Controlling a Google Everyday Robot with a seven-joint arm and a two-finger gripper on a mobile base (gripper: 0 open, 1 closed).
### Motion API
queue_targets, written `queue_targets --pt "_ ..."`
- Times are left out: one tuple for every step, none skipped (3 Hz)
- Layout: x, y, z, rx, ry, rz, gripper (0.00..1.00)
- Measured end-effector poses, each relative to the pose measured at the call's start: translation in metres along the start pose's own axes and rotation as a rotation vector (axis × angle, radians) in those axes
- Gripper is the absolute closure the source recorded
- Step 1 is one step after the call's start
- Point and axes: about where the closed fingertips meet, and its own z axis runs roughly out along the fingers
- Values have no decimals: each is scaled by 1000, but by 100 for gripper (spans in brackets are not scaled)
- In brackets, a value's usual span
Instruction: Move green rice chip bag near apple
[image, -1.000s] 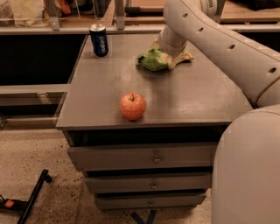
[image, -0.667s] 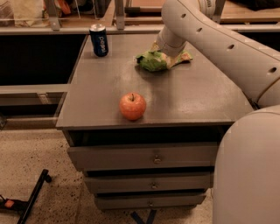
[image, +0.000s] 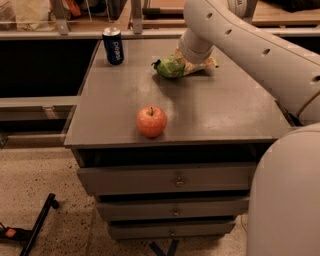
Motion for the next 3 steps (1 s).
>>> queue_targets --pt "9 -5 -22 22 3 46 100" --pt "11 -4 -56 39 -1 96 100" --pt "2 -5 -100 62 19 144 100"
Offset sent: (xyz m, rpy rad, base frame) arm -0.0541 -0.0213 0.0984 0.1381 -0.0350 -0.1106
